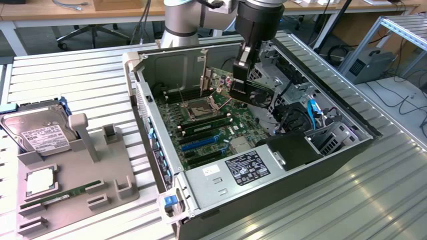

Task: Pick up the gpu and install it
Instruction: 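Insert the gpu into the slot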

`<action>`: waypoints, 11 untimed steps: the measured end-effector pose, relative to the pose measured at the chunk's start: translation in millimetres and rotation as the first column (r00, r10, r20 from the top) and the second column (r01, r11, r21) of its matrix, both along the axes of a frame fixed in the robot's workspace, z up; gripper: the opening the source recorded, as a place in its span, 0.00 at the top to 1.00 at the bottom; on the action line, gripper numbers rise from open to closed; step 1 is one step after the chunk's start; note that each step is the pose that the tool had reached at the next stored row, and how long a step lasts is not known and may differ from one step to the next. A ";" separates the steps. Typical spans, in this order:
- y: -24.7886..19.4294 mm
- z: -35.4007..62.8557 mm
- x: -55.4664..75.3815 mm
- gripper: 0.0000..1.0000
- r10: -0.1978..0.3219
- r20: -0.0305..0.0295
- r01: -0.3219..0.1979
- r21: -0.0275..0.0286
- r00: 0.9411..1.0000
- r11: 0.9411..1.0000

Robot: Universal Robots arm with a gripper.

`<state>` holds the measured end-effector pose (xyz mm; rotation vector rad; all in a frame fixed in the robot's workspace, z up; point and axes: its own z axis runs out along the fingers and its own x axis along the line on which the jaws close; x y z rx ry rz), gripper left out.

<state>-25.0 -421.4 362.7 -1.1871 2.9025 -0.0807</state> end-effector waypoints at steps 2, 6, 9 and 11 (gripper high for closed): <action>0.0 0.0 0.0 0.73 0.007 0.000 -0.007 0.000 1.000 1.000; 0.0 0.0 0.0 0.73 0.020 0.000 -0.020 0.000 1.000 1.000; 0.0 0.0 0.0 0.73 0.033 0.000 -0.033 0.000 0.999 0.999; 0.0 0.0 0.0 0.73 0.044 0.000 -0.044 0.000 0.999 0.999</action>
